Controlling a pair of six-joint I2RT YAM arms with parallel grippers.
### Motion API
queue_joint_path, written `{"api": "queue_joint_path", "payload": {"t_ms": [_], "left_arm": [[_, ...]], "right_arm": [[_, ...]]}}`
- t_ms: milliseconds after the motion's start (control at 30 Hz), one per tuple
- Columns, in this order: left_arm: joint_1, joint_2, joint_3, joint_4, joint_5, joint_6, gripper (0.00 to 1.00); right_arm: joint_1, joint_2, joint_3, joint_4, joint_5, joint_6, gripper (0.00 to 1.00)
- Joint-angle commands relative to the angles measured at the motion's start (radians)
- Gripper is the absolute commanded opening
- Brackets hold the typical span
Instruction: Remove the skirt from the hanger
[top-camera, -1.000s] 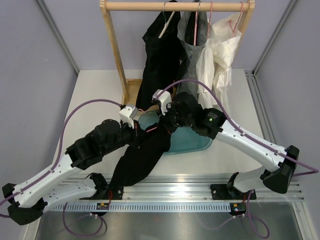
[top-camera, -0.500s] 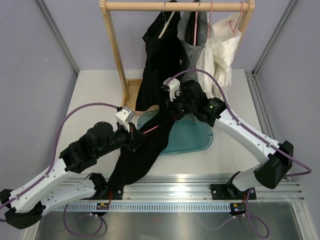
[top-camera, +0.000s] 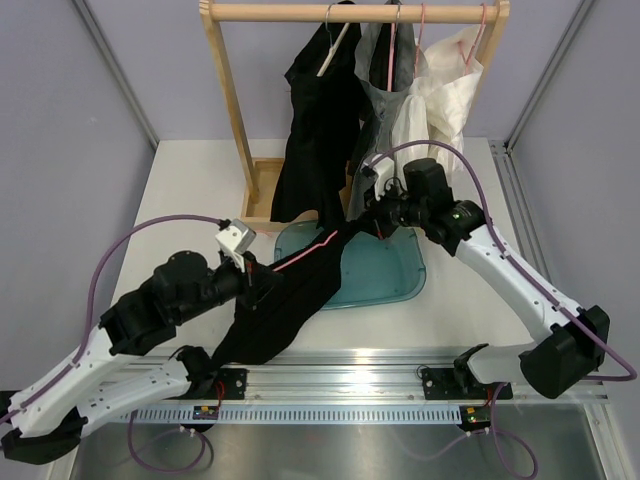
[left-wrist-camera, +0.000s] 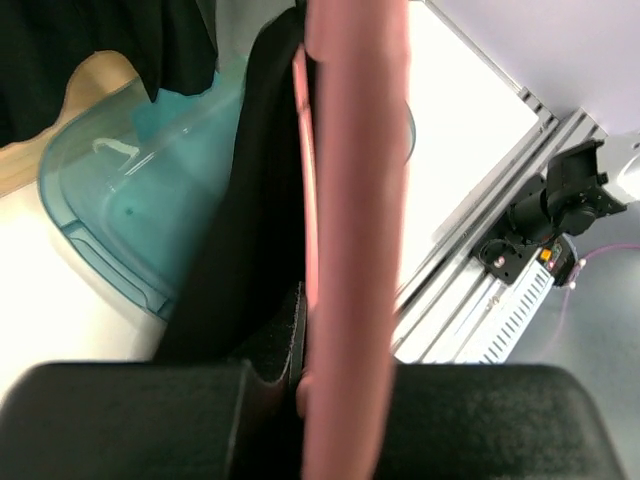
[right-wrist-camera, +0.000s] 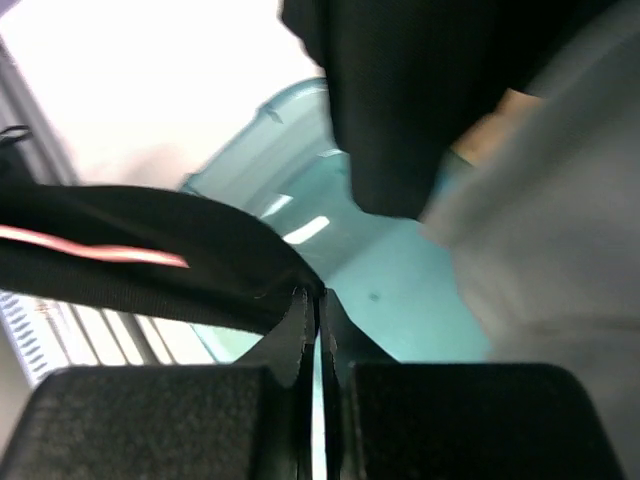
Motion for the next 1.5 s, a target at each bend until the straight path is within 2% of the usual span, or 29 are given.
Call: {"api": "queue_joint_path", "payload": {"t_ms": [0, 300, 500, 600, 633, 700, 733, 833, 867, 1067, 1167, 1267, 1467], "left_arm": [[-0.017, -0.103, 0.110, -0.053, 0.046, 0.020, 0.00], [-0.017, -0.120, 0.113, -0.059, 0.100, 0.018, 0.00], [-0.017, -0.153, 0.074, -0.001, 0.016, -0.020, 0.00], [-0.017, -0.218, -0.046, 0.140, -0.130, -0.097, 0.00], [-0.017, -0.239, -0.087, 0.248, -0.167, -0.147, 0.00], [-0.017, -0.296, -0.214, 0.375, -0.257, -0.189, 0.00], [-0.019, -0.308, -0.251, 0.500, -0.277, -0.222, 0.00], [-0.017, -0.270, -0.299, 0.686, -0.319, -0.244, 0.00], [-0.017, -0.256, -0.299, 0.703, -0.324, -0.241, 0.00], [-0.017, -0.210, -0.229, 0.796, -0.447, -0.172, 0.00], [-0.019, -0.205, -0.198, 0.863, -0.507, -0.119, 0.00], [-0.017, -0.196, -0.138, 0.848, -0.576, -0.053, 0.00], [-0.017, -0.181, -0.031, 0.831, -0.713, 0.173, 0.00]], "right_arm": [[-0.151, -0.007, -0.034, 0.001, 0.301, -0.153, 0.00], [-0.208, 0.004, -0.091, 0.056, 0.298, -0.161, 0.00], [-0.209, -0.016, -0.094, 0.041, 0.131, -0.147, 0.00], [-0.203, -0.051, -0.110, 0.033, -0.103, -0.159, 0.00], [-0.192, -0.069, -0.110, 0.032, -0.134, -0.161, 0.00], [-0.116, -0.091, -0.104, 0.015, -0.168, -0.176, 0.00], [-0.081, -0.111, -0.099, 0.007, -0.156, -0.193, 0.00], [0.025, -0.117, -0.043, -0.051, -0.145, -0.216, 0.00], [0.039, -0.100, -0.022, -0.068, -0.151, -0.227, 0.00], [0.208, -0.021, 0.174, -0.167, -0.133, -0.271, 0.00], [0.291, 0.058, 0.249, -0.192, -0.073, -0.282, 0.00], [0.331, 0.105, 0.317, -0.200, -0.046, -0.293, 0.00], [0.349, 0.223, 0.507, -0.215, -0.036, -0.285, 0.00]]}}
